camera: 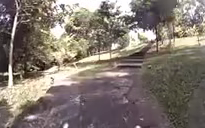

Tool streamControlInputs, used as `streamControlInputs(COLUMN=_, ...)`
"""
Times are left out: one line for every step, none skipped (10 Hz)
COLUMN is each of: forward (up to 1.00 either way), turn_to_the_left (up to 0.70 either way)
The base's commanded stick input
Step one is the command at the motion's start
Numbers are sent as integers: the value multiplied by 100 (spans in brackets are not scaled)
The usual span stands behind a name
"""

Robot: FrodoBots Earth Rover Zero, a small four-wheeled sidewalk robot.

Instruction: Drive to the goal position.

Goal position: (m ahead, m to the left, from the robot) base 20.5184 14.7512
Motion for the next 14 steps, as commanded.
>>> streamControlInputs(forward=70, turn_to_the_left=27)
streamControlInputs(forward=70, turn_to_the_left=27)
streamControlInputs(forward=70, turn_to_the_left=27)
streamControlInputs(forward=70, turn_to_the_left=27)
streamControlInputs(forward=70, turn_to_the_left=27)
streamControlInputs(forward=70, turn_to_the_left=27)
streamControlInputs(forward=70, turn_to_the_left=27)
streamControlInputs(forward=70, turn_to_the_left=21)
streamControlInputs(forward=70, turn_to_the_left=0)
streamControlInputs(forward=70, turn_to_the_left=0)
streamControlInputs(forward=70, turn_to_the_left=0)
streamControlInputs(forward=70, turn_to_the_left=0)
streamControlInputs(forward=70, turn_to_the_left=0)
streamControlInputs(forward=70, turn_to_the_left=0)
